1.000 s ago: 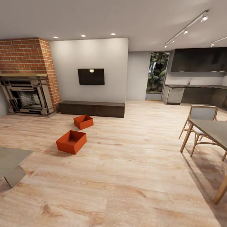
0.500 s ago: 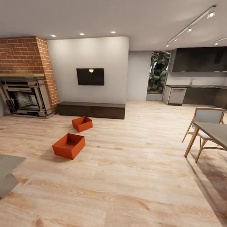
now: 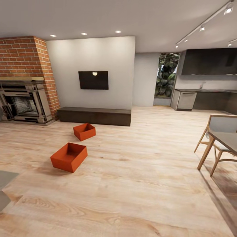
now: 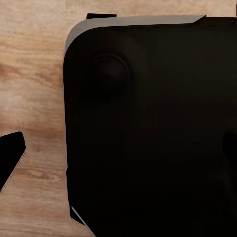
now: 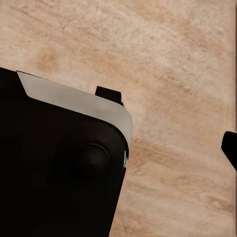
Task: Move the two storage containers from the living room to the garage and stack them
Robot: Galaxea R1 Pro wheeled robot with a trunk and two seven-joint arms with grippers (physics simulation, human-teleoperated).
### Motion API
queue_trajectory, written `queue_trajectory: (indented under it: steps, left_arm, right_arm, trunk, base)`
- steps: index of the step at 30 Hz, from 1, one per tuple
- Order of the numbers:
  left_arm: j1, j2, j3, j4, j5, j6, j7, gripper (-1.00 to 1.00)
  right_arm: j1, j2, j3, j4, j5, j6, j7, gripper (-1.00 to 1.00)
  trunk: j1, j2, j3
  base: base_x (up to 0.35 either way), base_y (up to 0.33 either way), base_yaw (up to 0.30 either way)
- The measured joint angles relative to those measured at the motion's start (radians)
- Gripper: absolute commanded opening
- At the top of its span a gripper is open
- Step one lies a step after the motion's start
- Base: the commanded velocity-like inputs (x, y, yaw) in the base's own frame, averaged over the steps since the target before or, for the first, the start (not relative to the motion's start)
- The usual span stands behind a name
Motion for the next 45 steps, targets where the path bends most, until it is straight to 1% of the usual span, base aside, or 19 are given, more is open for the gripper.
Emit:
queue_trajectory:
  steps: [45]
  left_arm:
    - [0.0,0.0,0.0,0.0,0.0,0.0,0.0,1.0]
  right_arm:
    - [0.0,-0.001,0.0,0.0,0.001,0.004,0.002,1.0]
  trunk:
    - [0.0,0.0,0.0]
  base:
    - [0.322,0.0,0.0]
